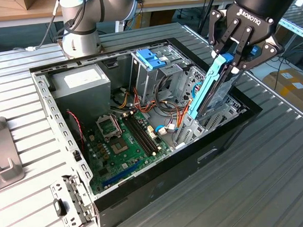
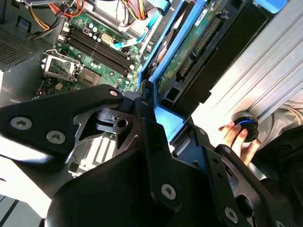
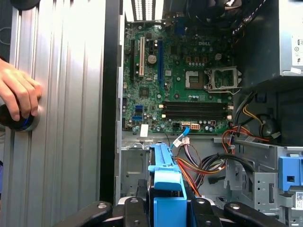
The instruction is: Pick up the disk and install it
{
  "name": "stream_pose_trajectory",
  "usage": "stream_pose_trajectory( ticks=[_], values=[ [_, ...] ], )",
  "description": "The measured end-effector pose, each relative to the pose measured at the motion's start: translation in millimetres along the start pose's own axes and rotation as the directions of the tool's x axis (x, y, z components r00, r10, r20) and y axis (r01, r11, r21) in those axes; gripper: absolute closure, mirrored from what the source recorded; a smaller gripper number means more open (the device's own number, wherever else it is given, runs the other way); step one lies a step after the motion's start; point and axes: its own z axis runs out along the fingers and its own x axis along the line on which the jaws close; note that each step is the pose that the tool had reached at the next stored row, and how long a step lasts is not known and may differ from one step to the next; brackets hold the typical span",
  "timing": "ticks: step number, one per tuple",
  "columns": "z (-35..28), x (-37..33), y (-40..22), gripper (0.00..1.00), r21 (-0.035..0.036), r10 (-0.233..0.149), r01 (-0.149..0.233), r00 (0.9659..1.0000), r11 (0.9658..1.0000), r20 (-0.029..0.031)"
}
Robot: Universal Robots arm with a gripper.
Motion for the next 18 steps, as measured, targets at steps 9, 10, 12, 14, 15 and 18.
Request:
stream_pose_trajectory(
  ticks=[9,10,12,14,15,18],
  values=[
    [2.2,0.0,0.2,0.63,0.0000,0.000,0.000,1.0000,1.0000,0.0004],
    [2.2,0.0,0.3,0.63,0.0000,-0.001,0.001,1.0000,1.0000,0.0003],
    [0.3,0.1,0.4,0.63,0.0002,-0.002,0.002,1.0000,1.0000,0.0021],
    [-5.6,0.0,0.7,0.63,0.0001,-0.002,0.002,1.0000,1.0000,0.0004],
    [-7.8,0.0,0.8,0.63,0.0001,-0.002,0.002,1.0000,1.0000,0.0005],
    [-14.6,0.0,-0.4,0.63,0.0000,-0.003,0.003,1.0000,1.0000,0.0002]
  ],
)
